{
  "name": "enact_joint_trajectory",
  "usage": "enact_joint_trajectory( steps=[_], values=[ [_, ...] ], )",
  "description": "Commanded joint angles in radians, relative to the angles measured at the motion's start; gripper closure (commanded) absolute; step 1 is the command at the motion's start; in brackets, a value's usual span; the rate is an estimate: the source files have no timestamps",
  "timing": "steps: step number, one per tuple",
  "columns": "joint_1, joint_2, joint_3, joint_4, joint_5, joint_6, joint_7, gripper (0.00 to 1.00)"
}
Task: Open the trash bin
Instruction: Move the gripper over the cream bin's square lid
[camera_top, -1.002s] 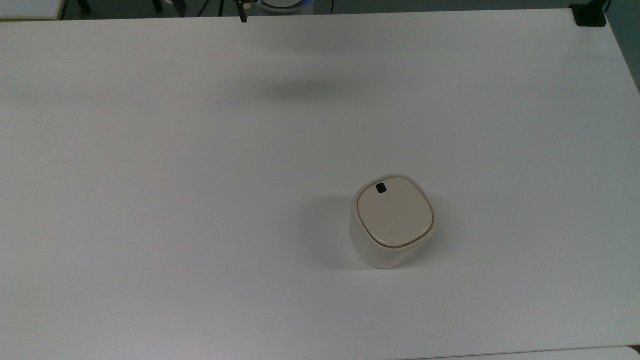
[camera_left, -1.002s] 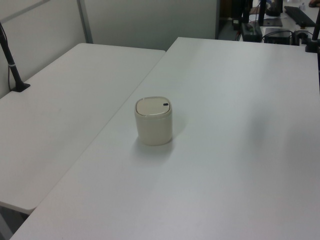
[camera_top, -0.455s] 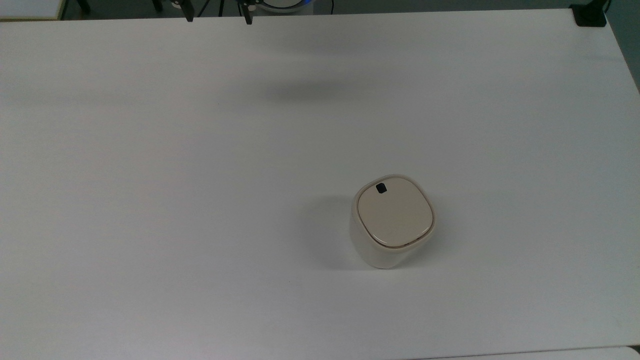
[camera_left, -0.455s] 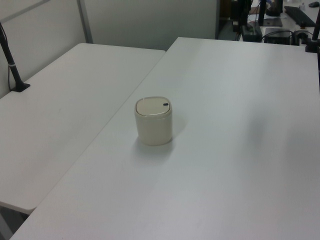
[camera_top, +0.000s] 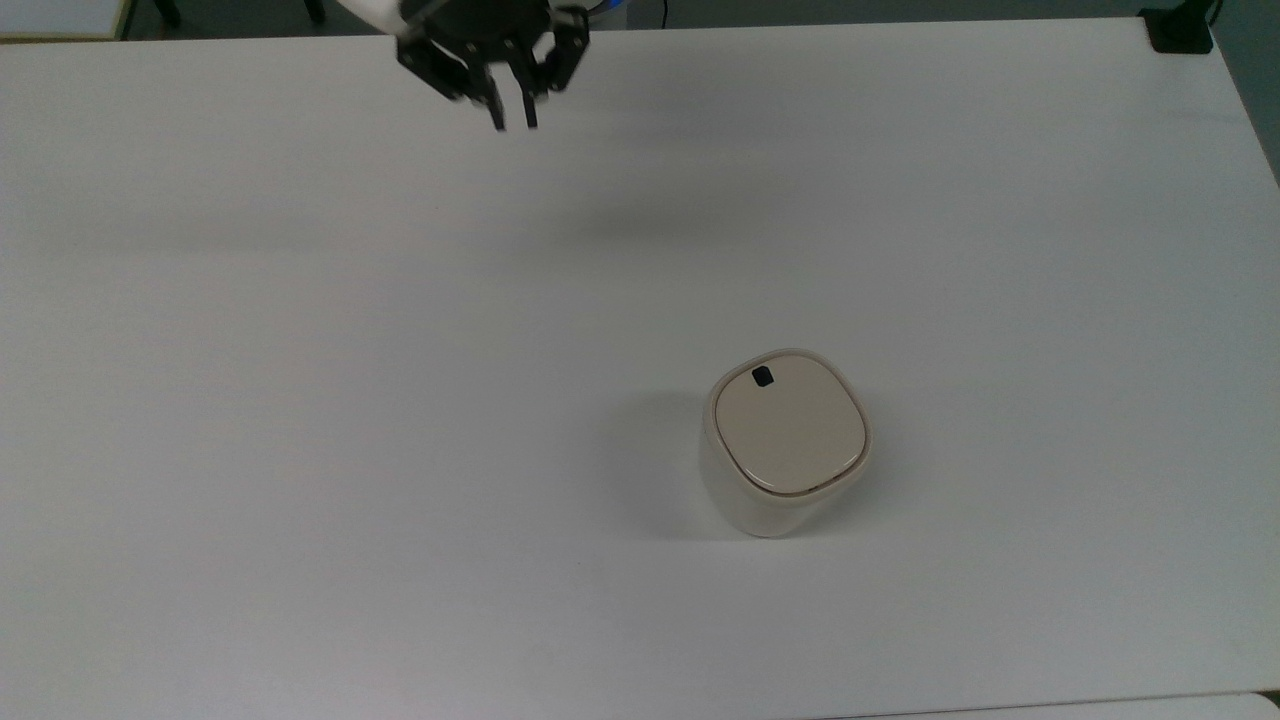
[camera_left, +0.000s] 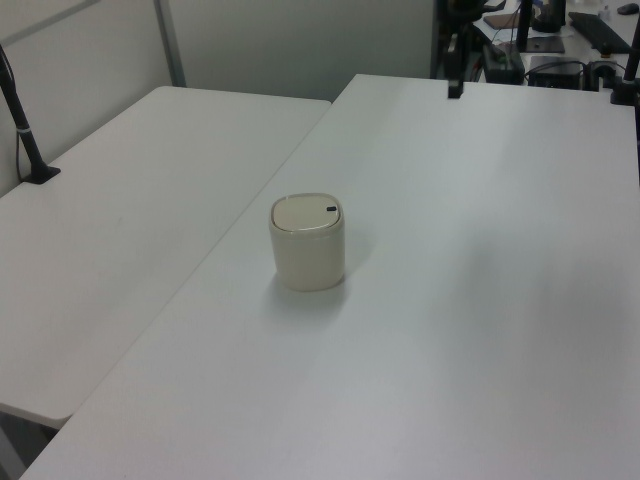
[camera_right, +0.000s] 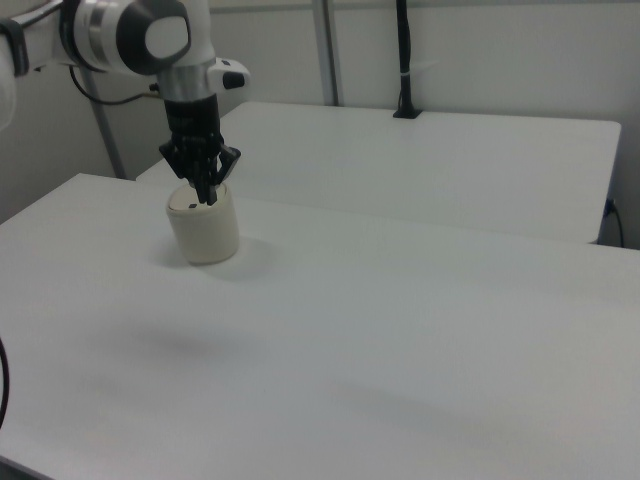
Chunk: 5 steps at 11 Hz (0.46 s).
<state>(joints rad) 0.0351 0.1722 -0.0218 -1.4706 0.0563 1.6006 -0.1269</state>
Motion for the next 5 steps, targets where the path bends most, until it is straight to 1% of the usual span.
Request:
enact_joint_trajectory(
  steps=[1, 3, 5],
  values=[
    [0.069, 0.07, -0.009, 0.016, 0.046, 0.119, -0.099, 1.0],
    [0.15, 0.15, -0.009, 0.074, 0.048, 0.194, -0.088, 1.0],
    [0.201, 0.206, -0.006, 0.096, 0.045, 0.293, -0.091, 1.0]
  ],
)
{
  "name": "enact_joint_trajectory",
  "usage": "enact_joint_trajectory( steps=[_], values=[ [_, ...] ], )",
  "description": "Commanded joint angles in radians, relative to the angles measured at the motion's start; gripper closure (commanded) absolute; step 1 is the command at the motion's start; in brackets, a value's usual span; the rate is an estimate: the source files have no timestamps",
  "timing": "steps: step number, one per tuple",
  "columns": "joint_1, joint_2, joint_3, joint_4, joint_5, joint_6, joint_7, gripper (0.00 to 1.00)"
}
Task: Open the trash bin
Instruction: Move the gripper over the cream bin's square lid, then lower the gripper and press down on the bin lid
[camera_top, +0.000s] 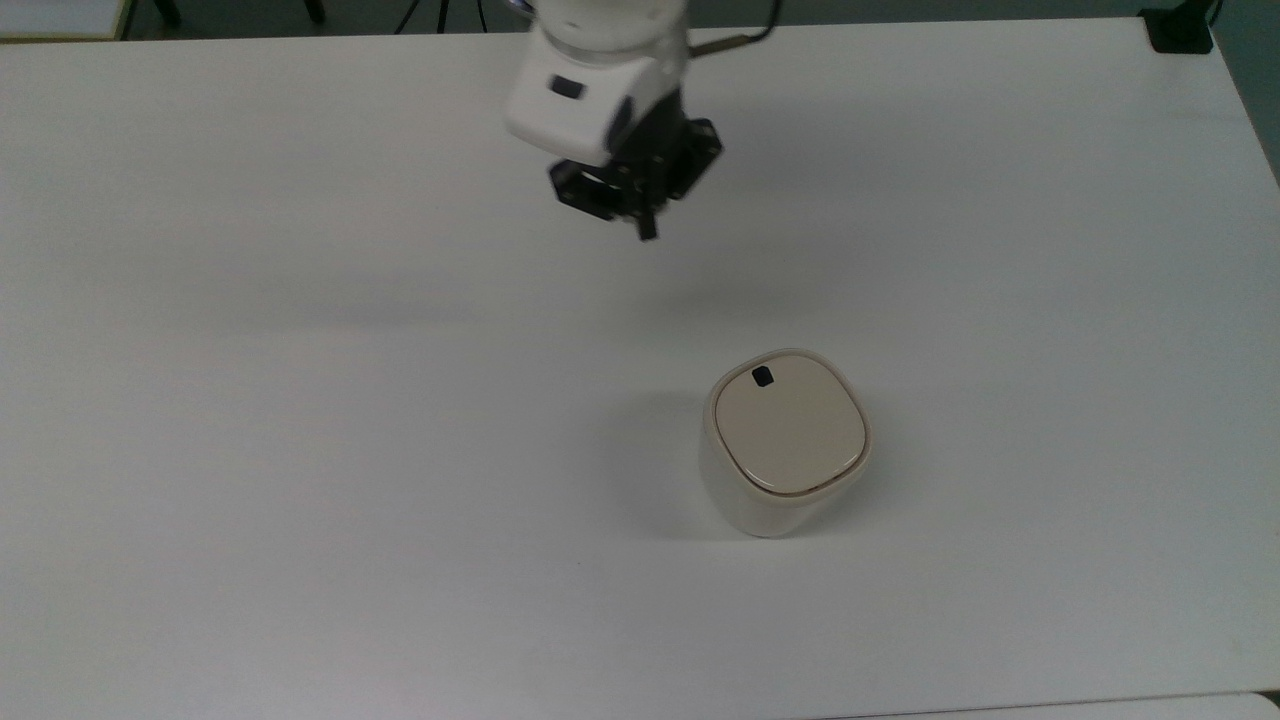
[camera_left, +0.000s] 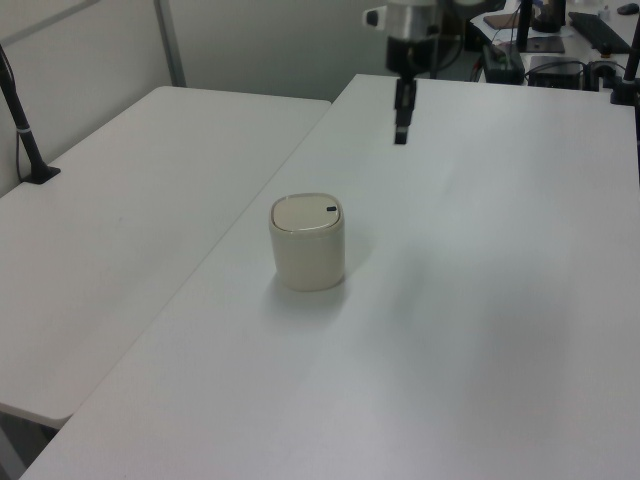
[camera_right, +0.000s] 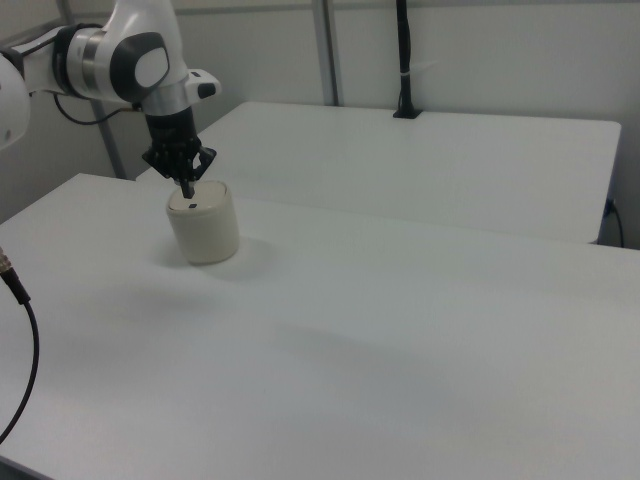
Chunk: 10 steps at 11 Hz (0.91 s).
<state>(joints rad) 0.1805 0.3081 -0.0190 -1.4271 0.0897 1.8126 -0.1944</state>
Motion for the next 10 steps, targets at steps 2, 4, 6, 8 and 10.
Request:
enact_joint_trajectory(
  steps=[2, 4, 6, 8, 10],
  values=[
    [0.092, 0.112, -0.009, 0.085, 0.01, 0.21, -0.005, 1.0],
    [0.12, 0.176, -0.016, 0.141, 0.001, 0.256, 0.01, 1.0],
    [0.14, 0.229, -0.021, 0.154, -0.019, 0.275, 0.009, 1.0],
    [0.154, 0.284, -0.025, 0.165, -0.03, 0.313, 0.016, 1.0],
    [0.155, 0.299, -0.024, 0.157, -0.064, 0.314, 0.018, 1.0]
  ],
)
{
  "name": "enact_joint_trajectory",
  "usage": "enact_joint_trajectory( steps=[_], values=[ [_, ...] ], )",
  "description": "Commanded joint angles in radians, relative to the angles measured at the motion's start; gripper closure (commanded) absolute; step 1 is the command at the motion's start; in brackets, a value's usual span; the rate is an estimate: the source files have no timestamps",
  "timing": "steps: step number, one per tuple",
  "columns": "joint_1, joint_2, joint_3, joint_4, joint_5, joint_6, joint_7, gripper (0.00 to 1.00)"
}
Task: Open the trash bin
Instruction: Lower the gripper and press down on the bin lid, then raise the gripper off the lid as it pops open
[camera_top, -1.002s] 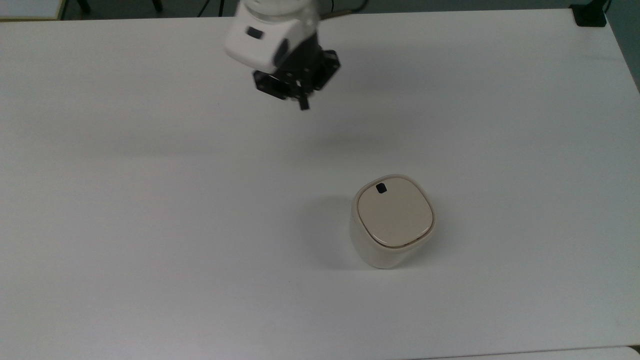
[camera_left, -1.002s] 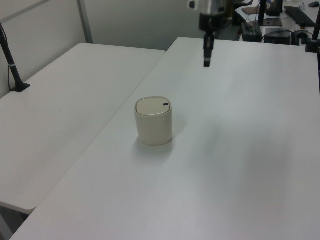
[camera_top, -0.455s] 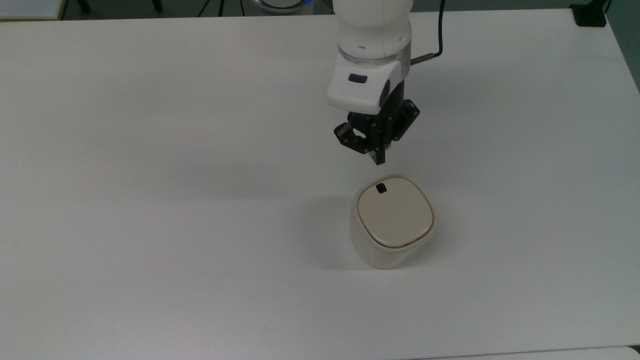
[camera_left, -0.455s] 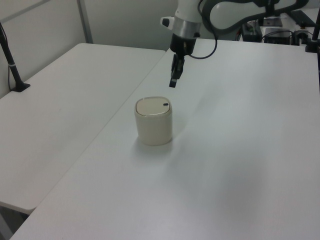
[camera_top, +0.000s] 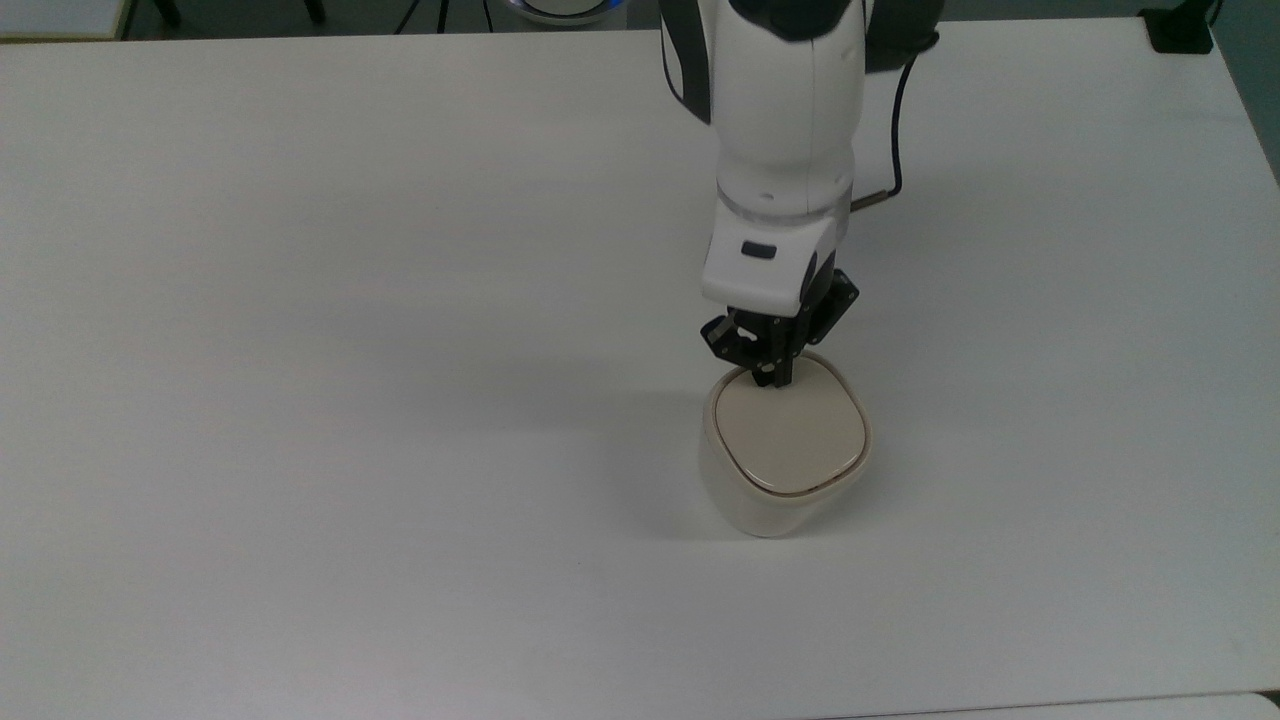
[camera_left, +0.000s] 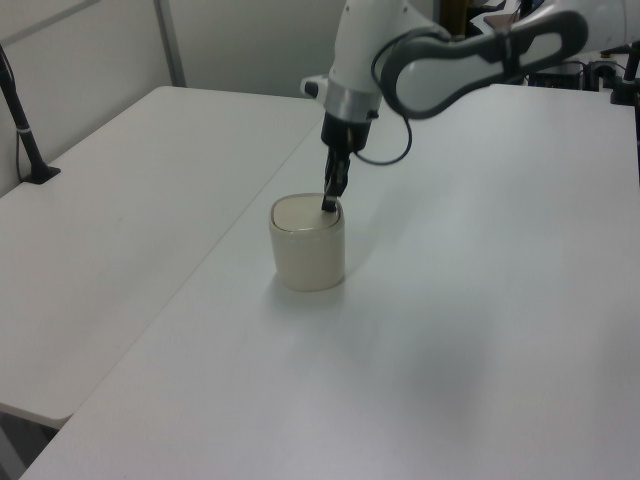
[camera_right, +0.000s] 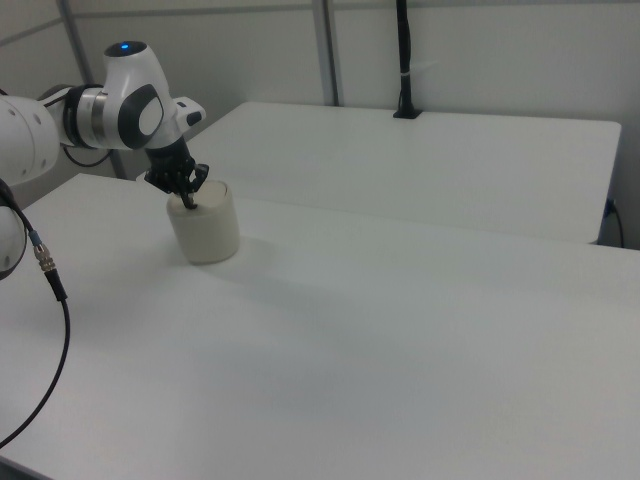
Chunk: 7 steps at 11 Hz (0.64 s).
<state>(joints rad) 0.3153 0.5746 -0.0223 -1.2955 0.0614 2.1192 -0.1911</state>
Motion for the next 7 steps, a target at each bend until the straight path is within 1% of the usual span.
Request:
enact_joint_trajectory(
  steps=[1, 2, 3, 4, 5, 6, 7],
  values=[
    [0.022, 0.03, -0.022, 0.025, -0.037, 0.005, 0.015, 1.0],
    [0.022, 0.019, -0.021, 0.025, -0.035, 0.002, 0.015, 1.0],
    [0.022, -0.013, -0.021, 0.012, -0.035, -0.001, 0.015, 1.0],
    [0.016, -0.074, -0.022, -0.019, -0.026, -0.005, 0.016, 1.0],
    [0.004, -0.157, -0.022, -0.075, -0.023, -0.036, 0.018, 1.0],
    [-0.027, -0.232, -0.022, -0.117, -0.025, -0.117, 0.015, 1.0],
    [-0.054, -0.289, -0.021, -0.137, -0.026, -0.199, 0.006, 1.0]
  ],
)
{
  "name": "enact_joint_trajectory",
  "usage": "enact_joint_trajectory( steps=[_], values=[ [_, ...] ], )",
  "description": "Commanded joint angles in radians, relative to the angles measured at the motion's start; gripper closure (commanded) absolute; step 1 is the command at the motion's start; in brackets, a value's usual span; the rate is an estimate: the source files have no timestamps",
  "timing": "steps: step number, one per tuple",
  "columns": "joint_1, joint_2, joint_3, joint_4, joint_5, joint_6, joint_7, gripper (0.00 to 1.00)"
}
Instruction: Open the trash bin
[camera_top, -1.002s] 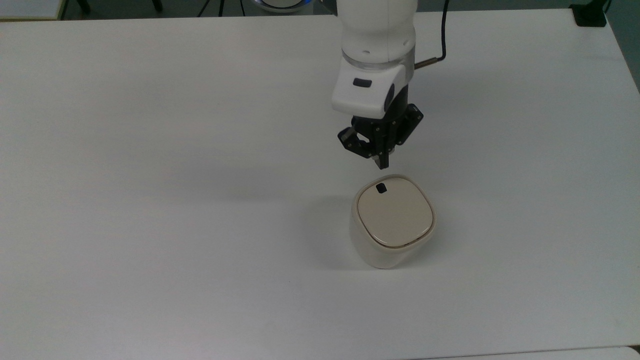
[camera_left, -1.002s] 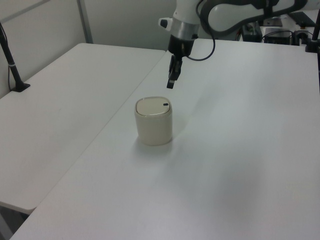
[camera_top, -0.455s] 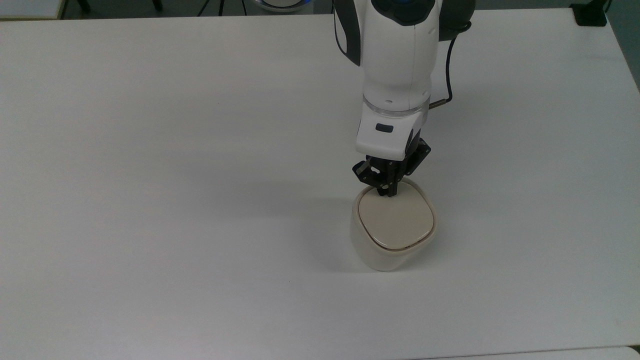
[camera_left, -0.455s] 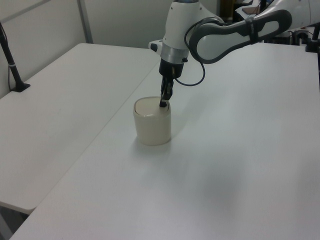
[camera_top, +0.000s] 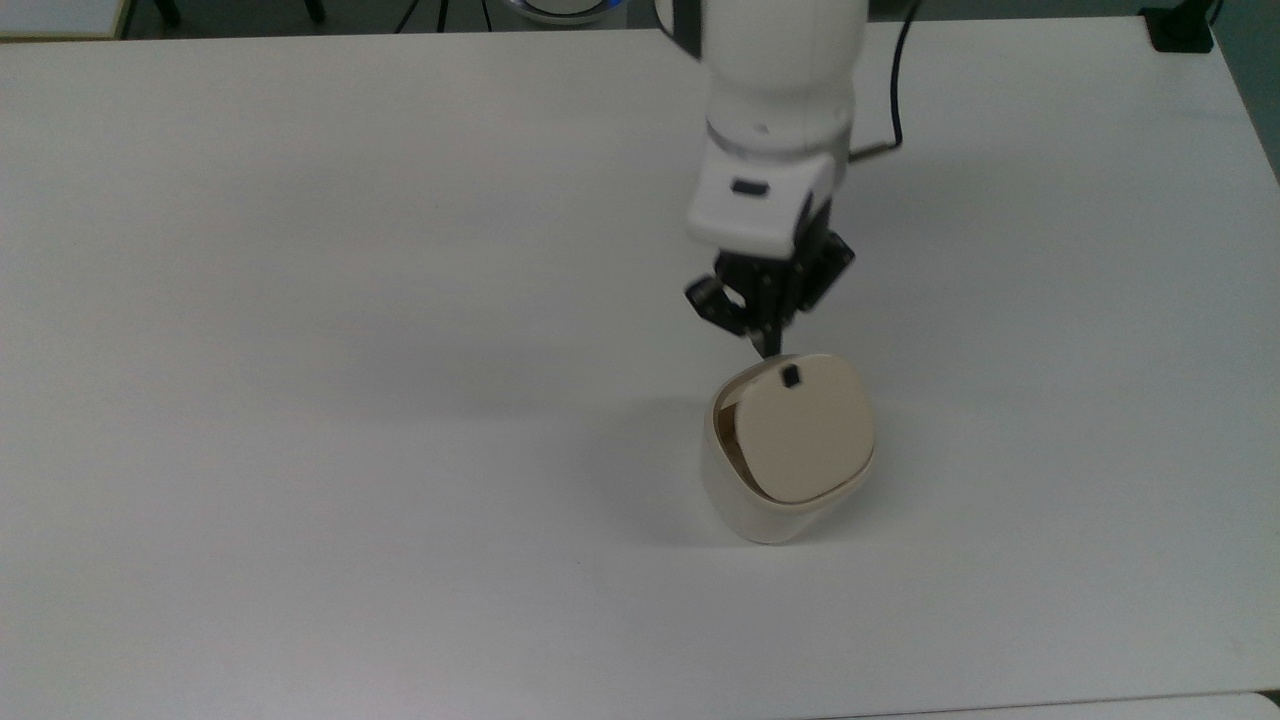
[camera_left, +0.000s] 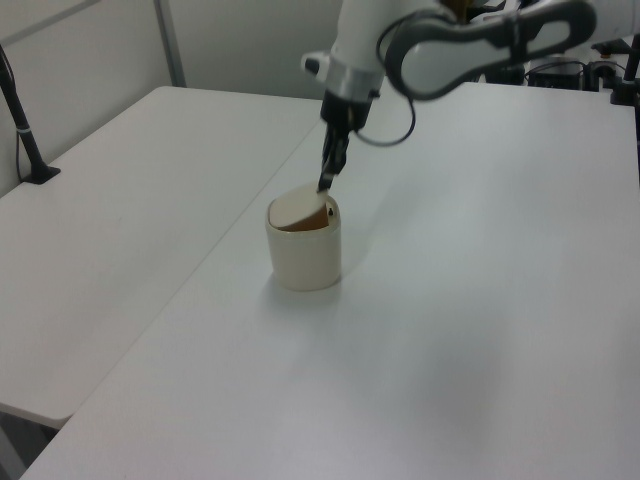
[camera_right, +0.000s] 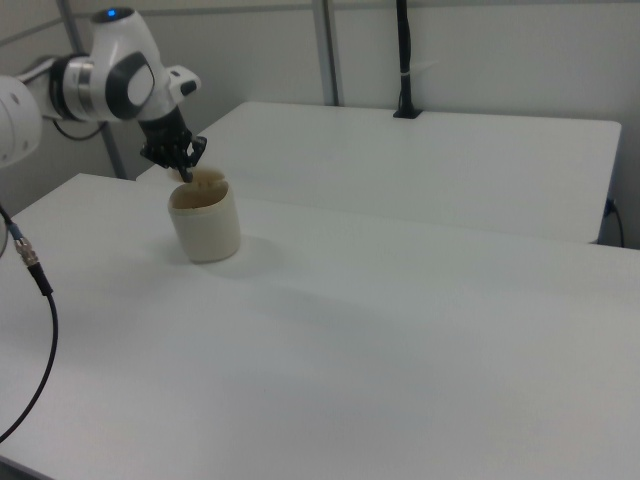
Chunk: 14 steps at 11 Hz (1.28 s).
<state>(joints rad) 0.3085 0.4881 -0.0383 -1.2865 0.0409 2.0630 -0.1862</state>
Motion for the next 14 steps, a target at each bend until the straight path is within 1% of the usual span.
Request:
enact_joint_trajectory(
  steps=[1, 2, 3, 4, 5, 6, 7, 8, 9, 10, 11, 14],
  values=[
    [-0.081, -0.262, -0.002, -0.174, -0.006, -0.2, -0.004, 0.96],
    [-0.113, -0.326, 0.002, -0.207, -0.006, -0.257, 0.011, 0.65],
    [-0.153, -0.385, 0.009, -0.238, -0.006, -0.336, 0.01, 0.49],
    [-0.192, -0.426, 0.011, -0.256, -0.007, -0.393, 0.008, 0.0],
    [-0.224, -0.442, 0.012, -0.26, -0.006, -0.432, 0.01, 0.0],
    [-0.256, -0.447, 0.023, -0.258, -0.004, -0.455, 0.013, 0.0],
    [-0.296, -0.45, 0.044, -0.258, -0.004, -0.501, 0.013, 0.0],
    [-0.317, -0.451, 0.049, -0.255, -0.004, -0.564, 0.03, 0.0],
    [-0.315, -0.451, 0.049, -0.254, -0.004, -0.579, 0.098, 0.0],
    [-0.312, -0.451, 0.049, -0.252, -0.006, -0.578, 0.213, 0.0],
    [-0.31, -0.45, 0.051, -0.252, -0.015, -0.572, 0.296, 0.0],
    [-0.315, -0.448, 0.049, -0.252, -0.013, -0.558, 0.303, 0.0]
  ],
)
